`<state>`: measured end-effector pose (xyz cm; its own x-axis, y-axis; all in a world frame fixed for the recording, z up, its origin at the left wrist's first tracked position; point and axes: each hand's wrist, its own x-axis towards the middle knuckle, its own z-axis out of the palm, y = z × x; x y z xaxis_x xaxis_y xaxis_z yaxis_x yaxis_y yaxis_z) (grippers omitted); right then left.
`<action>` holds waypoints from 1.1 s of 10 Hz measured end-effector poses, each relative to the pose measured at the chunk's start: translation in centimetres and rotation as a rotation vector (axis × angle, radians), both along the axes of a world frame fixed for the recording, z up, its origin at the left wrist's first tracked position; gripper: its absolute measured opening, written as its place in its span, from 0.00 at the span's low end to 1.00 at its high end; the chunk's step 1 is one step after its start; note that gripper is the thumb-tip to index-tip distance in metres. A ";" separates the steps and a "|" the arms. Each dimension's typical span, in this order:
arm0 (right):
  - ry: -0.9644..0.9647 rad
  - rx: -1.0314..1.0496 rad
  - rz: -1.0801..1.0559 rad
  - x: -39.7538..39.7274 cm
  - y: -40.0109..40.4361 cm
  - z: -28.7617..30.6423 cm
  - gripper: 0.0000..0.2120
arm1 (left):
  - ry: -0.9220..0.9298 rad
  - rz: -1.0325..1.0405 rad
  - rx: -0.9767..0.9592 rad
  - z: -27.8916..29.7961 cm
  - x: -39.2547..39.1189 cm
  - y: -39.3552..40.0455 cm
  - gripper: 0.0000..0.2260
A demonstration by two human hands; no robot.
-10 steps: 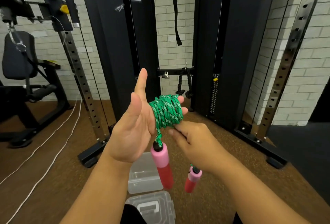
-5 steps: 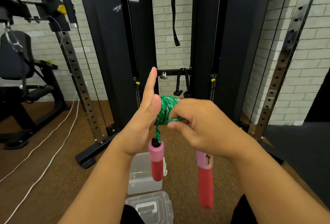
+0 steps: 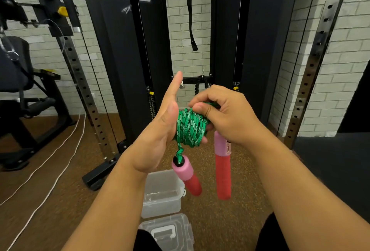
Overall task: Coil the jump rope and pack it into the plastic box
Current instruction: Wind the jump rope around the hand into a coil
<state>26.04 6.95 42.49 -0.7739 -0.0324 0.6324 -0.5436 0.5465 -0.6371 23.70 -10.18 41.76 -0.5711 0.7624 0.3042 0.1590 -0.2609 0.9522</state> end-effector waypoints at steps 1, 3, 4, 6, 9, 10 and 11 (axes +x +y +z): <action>-0.072 -0.111 0.017 0.1 -0.2 -0.7 0.06 | -0.089 0.027 0.025 2.5 3.0 0.8 0.76; -0.161 -0.197 0.045 0.2 0.0 -1.5 0.08 | -0.117 -0.013 0.133 -1.2 0.4 -0.1 0.40; -0.182 -0.196 0.037 0.1 -0.1 -2.2 0.10 | -0.080 0.003 0.146 -1.0 0.1 -0.2 0.38; -0.222 -0.116 0.056 0.3 -1.0 -3.7 0.28 | -0.054 -0.019 0.251 -1.4 -0.2 -0.4 0.38; -0.320 -0.372 0.534 1.6 -1.3 -3.9 0.21 | 0.059 0.209 0.239 -1.0 0.1 0.4 0.44; -0.388 -0.585 0.656 2.3 -1.8 -3.2 0.09 | 0.110 0.316 0.182 -0.7 -0.1 0.5 0.40; -0.483 -0.743 0.651 2.2 -2.0 -2.8 0.17 | 0.156 0.318 0.137 -0.4 0.2 0.5 0.41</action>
